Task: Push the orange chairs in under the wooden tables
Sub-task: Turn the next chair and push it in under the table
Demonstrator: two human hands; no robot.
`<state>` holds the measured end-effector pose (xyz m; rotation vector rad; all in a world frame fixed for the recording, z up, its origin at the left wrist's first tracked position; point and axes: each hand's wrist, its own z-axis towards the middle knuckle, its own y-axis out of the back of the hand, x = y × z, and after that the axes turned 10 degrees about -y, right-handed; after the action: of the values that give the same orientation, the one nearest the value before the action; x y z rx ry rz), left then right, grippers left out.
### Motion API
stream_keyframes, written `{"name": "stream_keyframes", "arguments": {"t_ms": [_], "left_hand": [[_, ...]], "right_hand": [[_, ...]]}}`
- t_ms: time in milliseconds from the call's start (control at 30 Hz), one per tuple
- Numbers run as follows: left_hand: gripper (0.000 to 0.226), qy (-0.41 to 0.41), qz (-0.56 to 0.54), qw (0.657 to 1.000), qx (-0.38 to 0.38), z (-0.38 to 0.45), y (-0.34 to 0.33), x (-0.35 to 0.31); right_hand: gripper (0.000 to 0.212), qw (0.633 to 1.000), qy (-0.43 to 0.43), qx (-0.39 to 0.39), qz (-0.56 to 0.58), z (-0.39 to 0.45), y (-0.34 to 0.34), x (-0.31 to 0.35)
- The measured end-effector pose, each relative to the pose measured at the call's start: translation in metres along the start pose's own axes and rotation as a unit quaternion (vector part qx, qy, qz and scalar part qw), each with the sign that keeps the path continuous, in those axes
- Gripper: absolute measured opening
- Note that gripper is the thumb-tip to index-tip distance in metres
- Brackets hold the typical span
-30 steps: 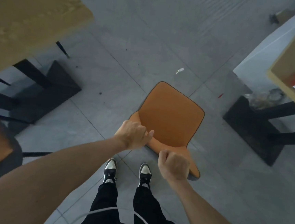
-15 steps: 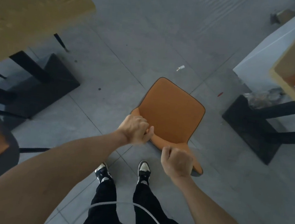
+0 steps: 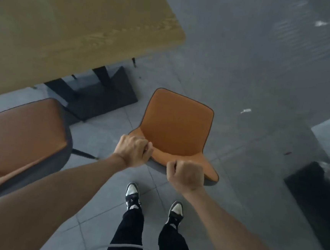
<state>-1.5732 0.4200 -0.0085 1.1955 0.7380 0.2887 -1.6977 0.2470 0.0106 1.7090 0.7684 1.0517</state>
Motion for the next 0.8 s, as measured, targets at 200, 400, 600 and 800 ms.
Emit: {"name": "stream_keyframes", "arguments": {"t_ms": [200,400,600,800], "left_hand": [[0.043,0.152,0.024,0.988,-0.024,-0.079,0.018,0.027],[0.047,0.305,0.007,0.952,-0.012,-0.078,0.021,0.037],[0.061,0.296,0.012,0.954,0.044,-0.032,0.020,0.059],[0.054,0.234,-0.019,0.971,0.043,-0.035,0.016,0.070]], "right_hand": [[0.044,0.985,0.159,0.059,-0.026,0.031,-0.015,0.057],[0.041,0.956,0.283,0.046,-0.059,0.096,-0.011,0.099],[0.037,0.946,0.316,0.033,-0.070,0.149,-0.009,0.097],[0.034,0.936,0.344,0.027,-0.063,0.159,-0.020,0.090]]}}
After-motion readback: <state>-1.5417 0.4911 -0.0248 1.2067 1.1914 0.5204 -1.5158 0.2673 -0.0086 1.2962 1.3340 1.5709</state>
